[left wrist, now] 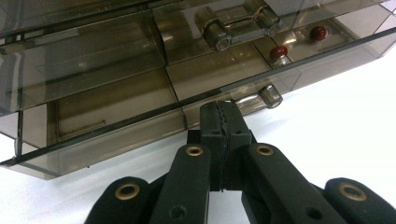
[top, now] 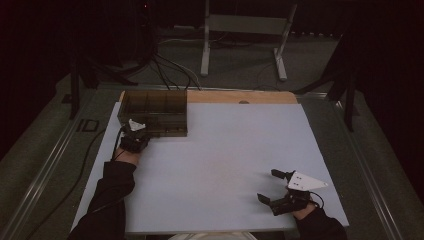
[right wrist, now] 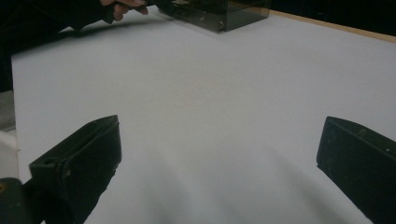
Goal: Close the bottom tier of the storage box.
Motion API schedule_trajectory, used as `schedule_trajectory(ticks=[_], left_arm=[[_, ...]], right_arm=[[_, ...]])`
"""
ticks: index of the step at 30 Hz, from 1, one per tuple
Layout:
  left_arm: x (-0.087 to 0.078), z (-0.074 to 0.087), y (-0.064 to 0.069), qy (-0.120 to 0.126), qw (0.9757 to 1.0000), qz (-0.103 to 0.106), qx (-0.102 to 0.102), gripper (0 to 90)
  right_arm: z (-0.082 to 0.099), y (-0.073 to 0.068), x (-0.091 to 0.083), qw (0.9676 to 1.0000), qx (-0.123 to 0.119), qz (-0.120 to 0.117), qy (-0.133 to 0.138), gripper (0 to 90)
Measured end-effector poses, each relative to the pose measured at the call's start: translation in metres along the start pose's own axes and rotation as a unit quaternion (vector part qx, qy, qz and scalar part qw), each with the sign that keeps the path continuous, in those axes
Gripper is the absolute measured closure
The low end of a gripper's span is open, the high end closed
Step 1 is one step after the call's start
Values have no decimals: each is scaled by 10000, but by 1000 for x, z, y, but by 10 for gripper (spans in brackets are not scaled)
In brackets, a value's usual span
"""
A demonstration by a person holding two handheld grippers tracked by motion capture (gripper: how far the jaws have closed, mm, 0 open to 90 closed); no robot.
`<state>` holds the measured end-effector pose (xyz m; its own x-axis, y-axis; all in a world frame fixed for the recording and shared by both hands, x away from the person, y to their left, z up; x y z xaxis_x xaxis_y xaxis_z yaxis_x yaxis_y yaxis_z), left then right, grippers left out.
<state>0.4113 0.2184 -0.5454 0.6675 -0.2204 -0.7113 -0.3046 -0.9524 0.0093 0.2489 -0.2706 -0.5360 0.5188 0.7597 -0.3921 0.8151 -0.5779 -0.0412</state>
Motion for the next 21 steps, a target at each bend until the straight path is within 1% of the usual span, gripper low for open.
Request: schedule_trajectory(ticks=[14, 21], left_arm=[[4, -5, -2, 4, 10000, 11, -31, 900], [6, -7, -2, 11, 10000, -26, -26, 900]], right_arm=[[1, 0, 0, 10000, -5, -3, -29, 0], [1, 0, 0, 10000, -6, -2, -30, 0]])
Point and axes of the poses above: each handheld gripper's, and its own axes: x roughly forward along the jaws, z roughly out of its underside, y roughly to its right, the point moved 2 cm from there along x, roughly forward along the jaws, and after that the axes turned 3 degrees about -x, right-handed, at the moved point
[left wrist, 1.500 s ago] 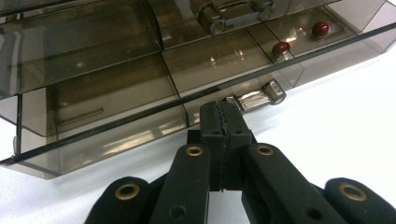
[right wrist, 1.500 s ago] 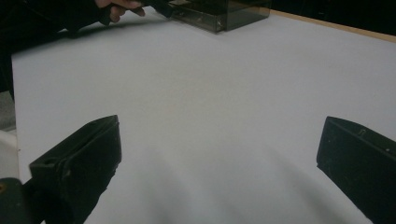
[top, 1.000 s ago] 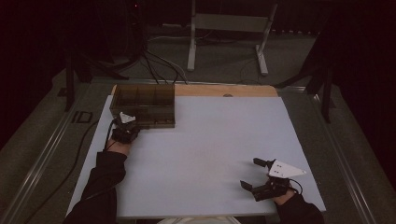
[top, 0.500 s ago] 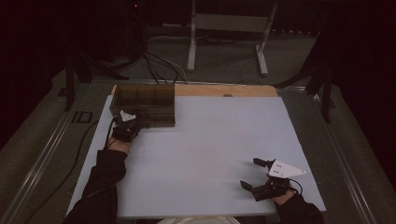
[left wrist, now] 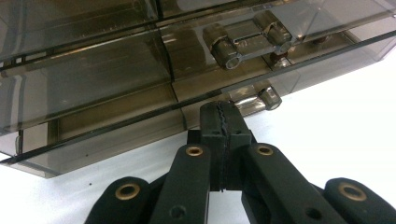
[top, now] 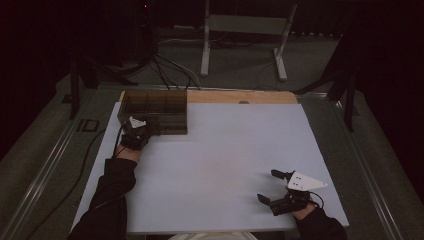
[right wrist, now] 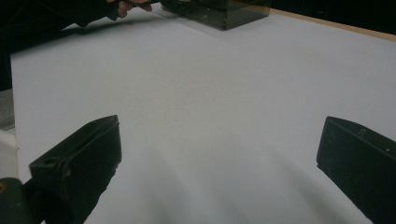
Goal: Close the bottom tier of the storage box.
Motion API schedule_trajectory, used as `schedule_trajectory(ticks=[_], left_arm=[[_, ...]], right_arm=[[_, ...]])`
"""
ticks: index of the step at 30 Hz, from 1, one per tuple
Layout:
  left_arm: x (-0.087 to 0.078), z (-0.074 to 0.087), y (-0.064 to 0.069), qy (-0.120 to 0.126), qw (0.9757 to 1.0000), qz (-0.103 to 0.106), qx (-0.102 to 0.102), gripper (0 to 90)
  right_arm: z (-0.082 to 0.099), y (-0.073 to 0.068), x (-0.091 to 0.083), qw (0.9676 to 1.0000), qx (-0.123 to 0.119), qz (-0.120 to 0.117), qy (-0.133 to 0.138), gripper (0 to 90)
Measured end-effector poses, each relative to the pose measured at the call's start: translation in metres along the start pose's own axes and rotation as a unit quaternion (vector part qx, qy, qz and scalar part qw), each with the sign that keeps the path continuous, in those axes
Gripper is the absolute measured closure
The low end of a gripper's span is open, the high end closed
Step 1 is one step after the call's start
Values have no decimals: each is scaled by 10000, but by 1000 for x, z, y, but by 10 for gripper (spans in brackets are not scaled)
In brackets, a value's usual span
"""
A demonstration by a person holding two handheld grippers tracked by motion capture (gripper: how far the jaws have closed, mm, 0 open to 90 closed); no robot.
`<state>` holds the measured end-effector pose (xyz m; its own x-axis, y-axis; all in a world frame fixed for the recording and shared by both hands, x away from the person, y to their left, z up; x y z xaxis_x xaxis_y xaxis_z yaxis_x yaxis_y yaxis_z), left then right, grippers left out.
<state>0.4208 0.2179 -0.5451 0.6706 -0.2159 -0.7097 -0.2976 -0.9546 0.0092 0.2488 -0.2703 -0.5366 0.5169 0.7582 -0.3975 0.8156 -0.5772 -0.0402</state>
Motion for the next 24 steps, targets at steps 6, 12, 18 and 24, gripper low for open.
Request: schedule_trajectory(ticks=[6, 12, 18, 24], left_arm=[[2, -2, -1, 1, 10000, 15, -16, 900], [3, -3, -1, 2, 10000, -9, -14, 900], [4, -4, -2, 18, 10000, 8, -29, 900], [6, -6, -2, 24, 10000, -5, -41, 900]], right_arm=[[0, 0, 0, 10000, 7, -4, -5, 0], [0, 0, 0, 10000, 10, 1, -4, 0], [0, 0, 1, 10000, 3, -2, -19, 0], [1, 0, 1, 10000, 2, 0, -16, 0]])
Point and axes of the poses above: each handheld gripper's, and its own axes: x roughly forward along the jaws, z roughly out of its underside, y roughly to its right, the point moved 2 cm from there along x, roughly forward along the jaws, and after that the axes turned 3 degrees about -x, right-handed, at the moved point
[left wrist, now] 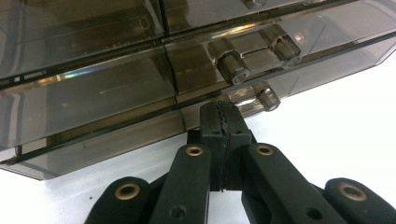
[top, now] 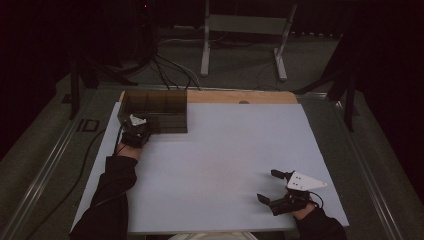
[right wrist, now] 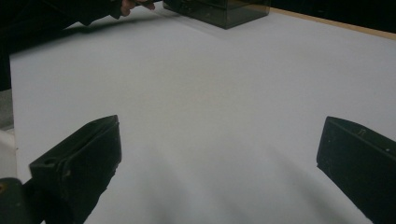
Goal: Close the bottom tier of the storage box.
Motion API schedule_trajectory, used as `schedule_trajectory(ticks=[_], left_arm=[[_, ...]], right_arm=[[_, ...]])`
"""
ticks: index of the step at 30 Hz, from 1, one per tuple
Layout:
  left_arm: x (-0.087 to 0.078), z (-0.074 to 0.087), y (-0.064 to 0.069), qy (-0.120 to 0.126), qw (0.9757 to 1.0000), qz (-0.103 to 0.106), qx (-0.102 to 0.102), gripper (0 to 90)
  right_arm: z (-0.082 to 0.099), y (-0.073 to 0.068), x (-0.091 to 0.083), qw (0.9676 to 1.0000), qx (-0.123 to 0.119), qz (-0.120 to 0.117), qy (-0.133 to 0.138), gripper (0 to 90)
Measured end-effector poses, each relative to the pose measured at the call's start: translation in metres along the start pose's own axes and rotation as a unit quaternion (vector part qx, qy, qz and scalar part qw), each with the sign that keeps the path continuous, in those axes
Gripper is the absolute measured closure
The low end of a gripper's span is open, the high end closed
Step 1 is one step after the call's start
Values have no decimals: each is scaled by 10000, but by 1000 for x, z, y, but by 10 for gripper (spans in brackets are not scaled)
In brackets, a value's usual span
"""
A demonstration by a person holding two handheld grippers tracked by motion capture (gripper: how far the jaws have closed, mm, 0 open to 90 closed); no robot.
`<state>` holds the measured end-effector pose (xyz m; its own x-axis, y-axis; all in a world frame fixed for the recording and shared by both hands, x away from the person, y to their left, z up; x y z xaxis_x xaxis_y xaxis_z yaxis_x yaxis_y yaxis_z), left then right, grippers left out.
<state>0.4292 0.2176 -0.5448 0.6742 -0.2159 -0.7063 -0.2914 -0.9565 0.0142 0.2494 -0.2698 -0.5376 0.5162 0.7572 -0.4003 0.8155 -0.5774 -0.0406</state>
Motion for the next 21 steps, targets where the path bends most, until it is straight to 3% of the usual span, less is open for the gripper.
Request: schedule_trajectory(ticks=[21], left_arm=[[1, 0, 0, 13, 10000, -10, -16, 900]], right_arm=[[0, 0, 0, 10000, 3, -5, -2, 0]])
Point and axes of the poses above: each handheld gripper's, and its own axes: x roughly forward along the jaws, z roughly out of its underside, y roughly to its right, the point moved 2 cm from there along x, roughly forward along the jaws, and after that the axes turned 3 degrees about -x, right-handed, at the moved point
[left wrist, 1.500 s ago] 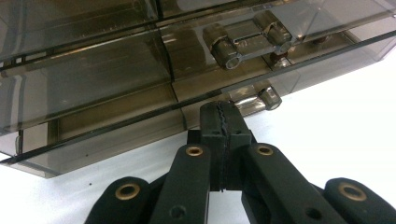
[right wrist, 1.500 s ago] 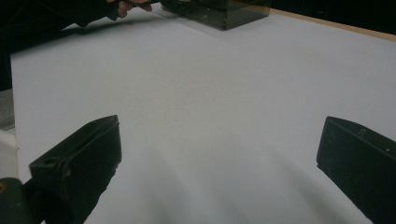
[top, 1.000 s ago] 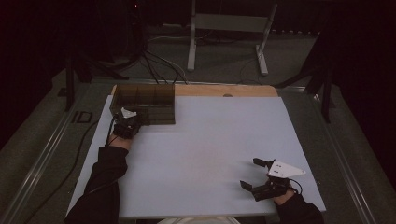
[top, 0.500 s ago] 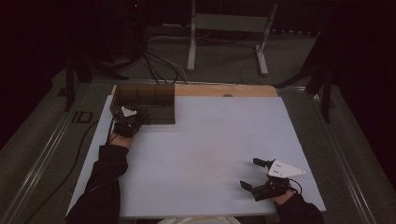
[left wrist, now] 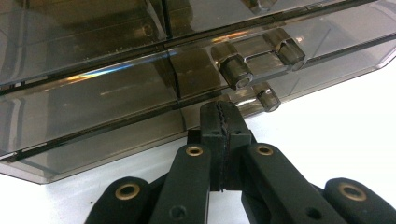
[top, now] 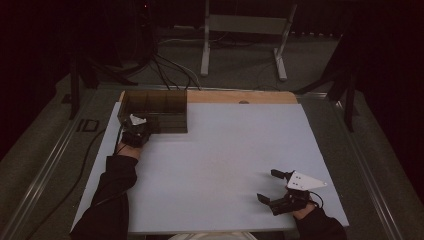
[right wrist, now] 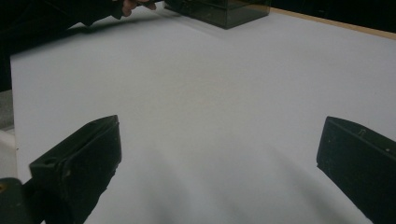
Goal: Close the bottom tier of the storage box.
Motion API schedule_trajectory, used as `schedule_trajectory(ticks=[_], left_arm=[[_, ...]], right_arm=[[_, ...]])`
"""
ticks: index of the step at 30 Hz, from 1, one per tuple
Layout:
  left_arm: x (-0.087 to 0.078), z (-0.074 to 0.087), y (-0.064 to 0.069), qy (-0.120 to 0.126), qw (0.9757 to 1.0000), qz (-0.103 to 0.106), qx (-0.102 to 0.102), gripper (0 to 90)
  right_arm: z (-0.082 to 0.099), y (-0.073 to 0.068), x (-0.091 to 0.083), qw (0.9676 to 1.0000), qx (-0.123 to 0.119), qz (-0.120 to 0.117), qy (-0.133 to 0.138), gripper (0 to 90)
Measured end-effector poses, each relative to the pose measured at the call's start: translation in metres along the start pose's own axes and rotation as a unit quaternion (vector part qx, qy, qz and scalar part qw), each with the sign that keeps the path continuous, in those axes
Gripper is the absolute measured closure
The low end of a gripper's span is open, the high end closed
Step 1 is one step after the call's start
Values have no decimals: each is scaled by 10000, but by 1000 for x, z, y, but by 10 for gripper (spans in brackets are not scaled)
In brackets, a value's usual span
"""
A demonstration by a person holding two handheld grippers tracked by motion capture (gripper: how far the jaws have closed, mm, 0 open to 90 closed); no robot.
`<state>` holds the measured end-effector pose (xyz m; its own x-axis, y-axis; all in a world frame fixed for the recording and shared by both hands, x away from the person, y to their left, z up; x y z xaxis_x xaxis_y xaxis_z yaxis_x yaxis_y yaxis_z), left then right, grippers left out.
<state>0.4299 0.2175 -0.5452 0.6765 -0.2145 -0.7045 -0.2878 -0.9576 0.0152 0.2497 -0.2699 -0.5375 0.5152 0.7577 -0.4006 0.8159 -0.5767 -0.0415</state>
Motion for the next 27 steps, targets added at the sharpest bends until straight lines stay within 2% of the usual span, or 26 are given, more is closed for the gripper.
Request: schedule_trajectory(ticks=[6, 9, 12, 18, 23, 25, 27], left_arm=[[-1, 0, 0, -10, 10000, -6, -1, 900], [-3, 0, 1, -58, 9999, -160, 28, 900], [-10, 0, 1, -21, 9998, -206, -15, 900], [-18, 0, 2, 22, 10000, -56, -56, 900], [-20, -1, 4, -65, 10000, 47, -59, 900], [-21, -1, 5, -72, 9999, 87, -70, 868], [-21, -2, 8, -117, 9998, 126, -25, 800]], right_arm=[[0, 0, 0, 10000, -12, 3, -7, 0], [0, 0, 0, 10000, -13, 6, -13, 0], [0, 0, -1, 10000, 2, 1, 8, 0], [0, 0, -1, 10000, -16, 5, 3, 0], [0, 0, -1, 10000, -9, 4, 4, 0], [0, -1, -1, 10000, -26, 3, -13, 0], [0, 0, -1, 10000, -18, 1, -9, 0]])
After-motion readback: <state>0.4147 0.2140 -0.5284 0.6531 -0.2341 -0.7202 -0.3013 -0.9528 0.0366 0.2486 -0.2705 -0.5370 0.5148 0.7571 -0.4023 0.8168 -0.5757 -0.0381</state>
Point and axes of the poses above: each handheld gripper's, and its own axes: x roughly forward along the jaws, z roughly out of its underside, y roughly to its right, the point moved 2 cm from there along x, roughly forward along the jaws, and after that the axes turned 3 degrees about -x, right-handed, at the moved point
